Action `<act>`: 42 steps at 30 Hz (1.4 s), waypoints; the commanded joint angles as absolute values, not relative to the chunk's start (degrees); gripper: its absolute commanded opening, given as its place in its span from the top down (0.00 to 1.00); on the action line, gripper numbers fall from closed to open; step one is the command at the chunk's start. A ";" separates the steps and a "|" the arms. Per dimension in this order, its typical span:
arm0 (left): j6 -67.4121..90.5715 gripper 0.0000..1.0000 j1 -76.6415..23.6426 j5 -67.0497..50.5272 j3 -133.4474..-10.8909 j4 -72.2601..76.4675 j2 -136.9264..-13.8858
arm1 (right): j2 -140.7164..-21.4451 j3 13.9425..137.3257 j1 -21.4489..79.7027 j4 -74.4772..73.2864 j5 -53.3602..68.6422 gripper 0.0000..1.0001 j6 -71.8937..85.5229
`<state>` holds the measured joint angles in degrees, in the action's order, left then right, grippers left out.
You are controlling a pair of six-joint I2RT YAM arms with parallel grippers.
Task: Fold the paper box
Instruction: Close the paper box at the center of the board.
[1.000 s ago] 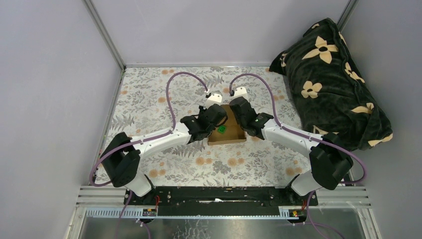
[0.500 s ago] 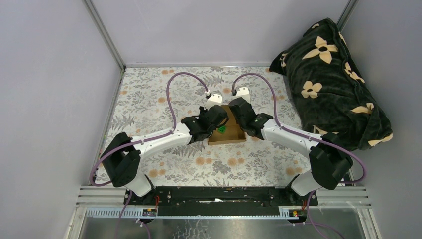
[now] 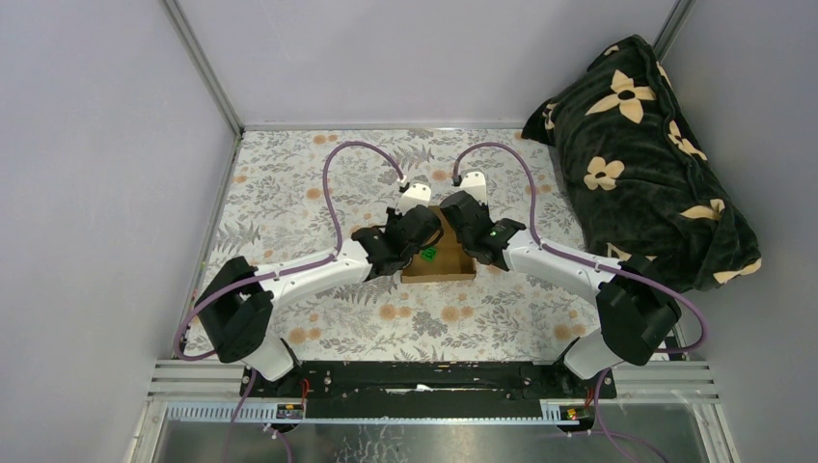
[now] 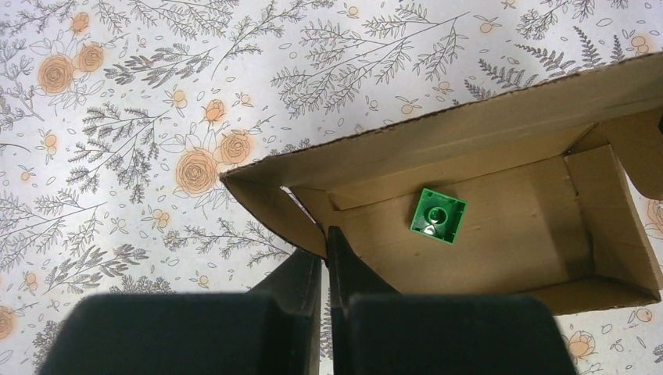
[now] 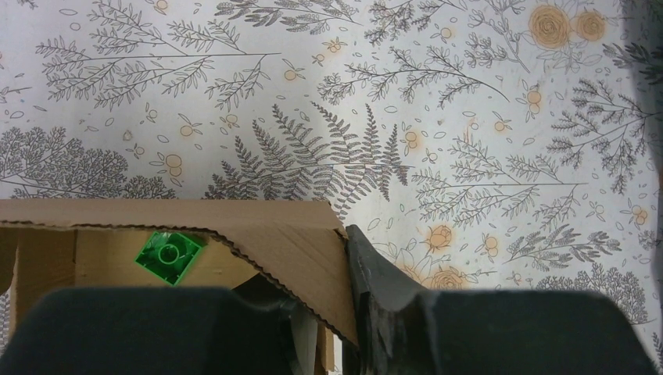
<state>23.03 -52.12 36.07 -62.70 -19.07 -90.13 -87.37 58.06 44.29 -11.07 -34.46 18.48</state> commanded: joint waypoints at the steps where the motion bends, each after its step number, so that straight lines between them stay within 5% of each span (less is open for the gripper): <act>1: 25.44 0.95 -54.60 31.73 -62.37 -10.29 -88.63 | -87.24 61.05 47.00 -5.46 -33.09 0.77 23.60; 25: 22.80 0.94 -54.26 34.54 -62.21 -6.95 -90.57 | -88.68 60.03 47.36 -2.88 -42.10 0.76 30.32; 42: 16.95 0.94 -44.19 28.21 -68.57 -1.14 -96.46 | -96.73 64.26 46.33 6.69 -43.27 0.76 24.66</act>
<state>18.57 -44.21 33.47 -65.14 -9.34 -95.11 -95.96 61.17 45.19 -2.17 -45.58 25.15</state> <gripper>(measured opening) 0.064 0.241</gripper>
